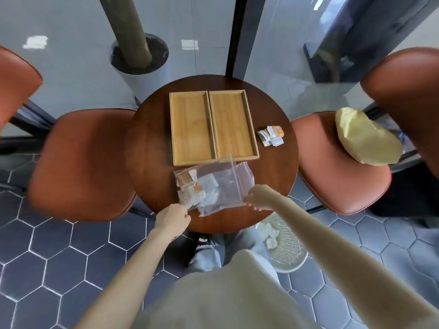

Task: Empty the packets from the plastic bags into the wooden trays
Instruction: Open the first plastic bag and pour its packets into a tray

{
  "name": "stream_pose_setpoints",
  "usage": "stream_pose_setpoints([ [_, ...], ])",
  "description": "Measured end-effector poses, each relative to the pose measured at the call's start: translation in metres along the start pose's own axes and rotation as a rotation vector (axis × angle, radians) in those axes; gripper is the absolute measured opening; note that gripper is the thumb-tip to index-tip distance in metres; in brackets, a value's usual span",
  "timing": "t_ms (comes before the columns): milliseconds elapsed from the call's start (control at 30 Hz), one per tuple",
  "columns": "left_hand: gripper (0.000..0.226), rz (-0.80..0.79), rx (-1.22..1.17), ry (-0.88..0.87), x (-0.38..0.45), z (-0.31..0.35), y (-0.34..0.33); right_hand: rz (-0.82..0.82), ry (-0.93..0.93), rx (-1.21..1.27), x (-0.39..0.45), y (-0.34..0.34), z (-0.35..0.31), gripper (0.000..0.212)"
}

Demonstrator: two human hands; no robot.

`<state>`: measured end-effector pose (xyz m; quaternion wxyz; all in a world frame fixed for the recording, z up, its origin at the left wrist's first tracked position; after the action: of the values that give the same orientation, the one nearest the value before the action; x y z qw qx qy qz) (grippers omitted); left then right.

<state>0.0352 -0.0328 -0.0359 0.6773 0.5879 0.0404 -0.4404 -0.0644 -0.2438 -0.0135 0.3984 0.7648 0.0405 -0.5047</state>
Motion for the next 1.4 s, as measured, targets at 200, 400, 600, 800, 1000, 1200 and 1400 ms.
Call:
stream_pose_setpoints([
  [200, 0.037, 0.262, 0.058, -0.086, 0.005, 0.022, 0.007, 0.389, 0.016, 0.183, 0.010, 0.031, -0.016, 0.033],
  [400, 0.074, 0.057, 0.091, -0.020, 0.012, 0.012, -0.027, 0.328, 0.014, 0.659, 0.021, 0.012, -0.027, 0.033],
  [600, 0.073, -0.114, -0.047, -0.006, 0.019, 0.007, -0.033, 0.469, 0.059, 0.718, 0.015, 0.017, -0.029, 0.020],
  [800, 0.030, 0.205, -0.540, 0.077, 0.015, 0.004, 0.019, 0.508, 0.225, 0.875, -0.018, 0.029, -0.054, 0.020],
  [1000, 0.016, 0.537, -0.823, 0.058, -0.022, 0.023, 0.076, 0.280, 0.374, 1.017, -0.047, 0.025, -0.085, 0.015],
  [1200, 0.018, 0.525, -0.956, 0.060, -0.038, 0.046, 0.078, 0.265, 0.301, 1.109, -0.055, 0.006, -0.087, 0.011],
  [1400, 0.018, 0.538, -0.928, 0.095, -0.042, 0.047, 0.078, 0.347, 0.293, 1.036, -0.060, 0.001, -0.084, 0.008],
])
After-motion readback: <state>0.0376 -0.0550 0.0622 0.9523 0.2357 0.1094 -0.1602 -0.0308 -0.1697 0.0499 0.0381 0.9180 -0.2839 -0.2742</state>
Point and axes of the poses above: each hand's wrist, its own x-axis towards the middle knuckle, its own y-axis out of the back of the hand, z = x × y, the point moved 6 cm from there along x, towards the middle knuckle, and after that the axes turned 2 degrees about z, right-handed, at the moved point
